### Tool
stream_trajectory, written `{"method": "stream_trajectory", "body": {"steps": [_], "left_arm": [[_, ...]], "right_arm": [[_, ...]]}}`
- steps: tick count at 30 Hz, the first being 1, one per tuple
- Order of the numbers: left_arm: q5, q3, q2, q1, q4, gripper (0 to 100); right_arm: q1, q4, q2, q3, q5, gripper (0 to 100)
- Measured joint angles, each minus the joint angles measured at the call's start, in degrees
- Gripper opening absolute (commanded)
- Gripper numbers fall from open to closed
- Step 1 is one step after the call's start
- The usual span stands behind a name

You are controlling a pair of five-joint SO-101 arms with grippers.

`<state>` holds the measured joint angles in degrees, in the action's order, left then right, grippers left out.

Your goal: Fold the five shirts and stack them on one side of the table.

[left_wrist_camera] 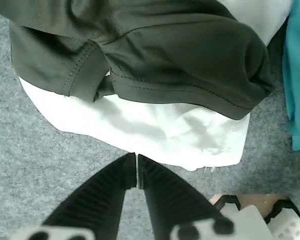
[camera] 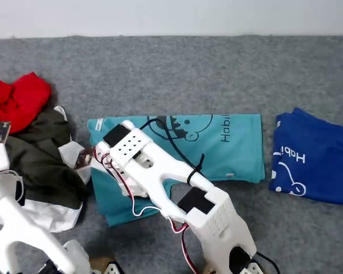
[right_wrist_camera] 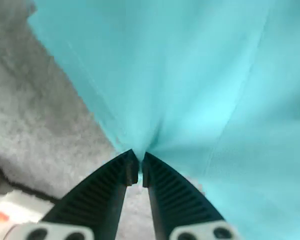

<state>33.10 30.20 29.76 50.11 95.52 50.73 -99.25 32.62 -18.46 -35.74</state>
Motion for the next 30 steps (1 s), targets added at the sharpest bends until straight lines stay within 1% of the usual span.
{"method": "stream_trajectory", "body": {"steps": [10, 18, 23, 25, 29, 30], "left_arm": [[0.0, 0.0, 0.0, 0.0, 0.0, 1], [0.0, 0.0, 0.0, 0.0, 0.0, 1], [-0.1, 0.0, 0.0, -2.5, 0.0, 1], [-1.4, 0.0, 0.0, -3.8, 0.0, 1], [-4.0, 0.0, 0.0, -6.7, 0.0, 1], [-4.6, 0.0, 0.0, -7.3, 0.0, 1]], "right_arm": [[-0.6, -1.1, -0.4, 3.1, -3.5, 1.1], [-6.1, -1.1, -4.6, 3.3, -6.2, 1.4], [-5.4, -1.2, -7.6, 3.3, -6.4, 1.7], [-4.7, -1.2, -7.9, 3.3, -6.4, 4.6], [-2.2, -1.2, -7.9, 3.3, -6.2, 15.1], [-1.6, -1.2, -7.9, 3.3, -5.1, 16.9]]}}
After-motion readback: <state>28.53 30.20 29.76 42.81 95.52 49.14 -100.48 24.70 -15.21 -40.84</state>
